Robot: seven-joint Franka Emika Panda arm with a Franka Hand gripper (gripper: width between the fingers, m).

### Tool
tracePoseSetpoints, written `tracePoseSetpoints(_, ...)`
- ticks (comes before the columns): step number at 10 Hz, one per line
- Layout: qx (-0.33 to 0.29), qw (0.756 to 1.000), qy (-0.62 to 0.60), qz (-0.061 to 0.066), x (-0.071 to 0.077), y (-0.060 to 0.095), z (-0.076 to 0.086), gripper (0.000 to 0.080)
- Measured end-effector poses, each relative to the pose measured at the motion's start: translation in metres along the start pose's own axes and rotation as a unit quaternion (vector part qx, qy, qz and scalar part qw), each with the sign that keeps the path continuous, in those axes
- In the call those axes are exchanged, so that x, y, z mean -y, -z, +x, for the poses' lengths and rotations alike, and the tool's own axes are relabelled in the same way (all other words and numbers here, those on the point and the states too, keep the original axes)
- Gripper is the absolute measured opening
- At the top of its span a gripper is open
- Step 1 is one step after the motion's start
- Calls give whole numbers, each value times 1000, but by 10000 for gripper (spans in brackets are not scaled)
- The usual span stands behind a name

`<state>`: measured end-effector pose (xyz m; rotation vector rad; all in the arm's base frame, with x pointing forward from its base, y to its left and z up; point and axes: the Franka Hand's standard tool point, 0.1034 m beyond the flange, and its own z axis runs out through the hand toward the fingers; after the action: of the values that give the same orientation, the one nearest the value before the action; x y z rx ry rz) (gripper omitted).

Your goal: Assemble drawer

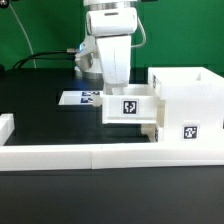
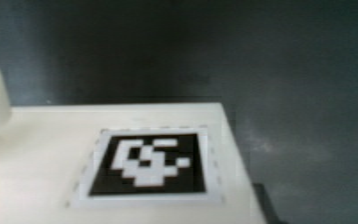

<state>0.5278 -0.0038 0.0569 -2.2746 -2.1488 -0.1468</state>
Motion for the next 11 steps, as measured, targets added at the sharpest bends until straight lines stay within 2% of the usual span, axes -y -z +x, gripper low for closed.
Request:
tracePoseSetpoints(5,0,1000,-1,0,-1,1,-1,41)
tracePoseSetpoints(6,1,1000,-2,6,0,0,-2,41)
tracePoseSetpoints(7,3,1000,-2,20,3,0,-2,41)
tracePoseSetpoints(11,2,1000,3,20,-6,0,2,41)
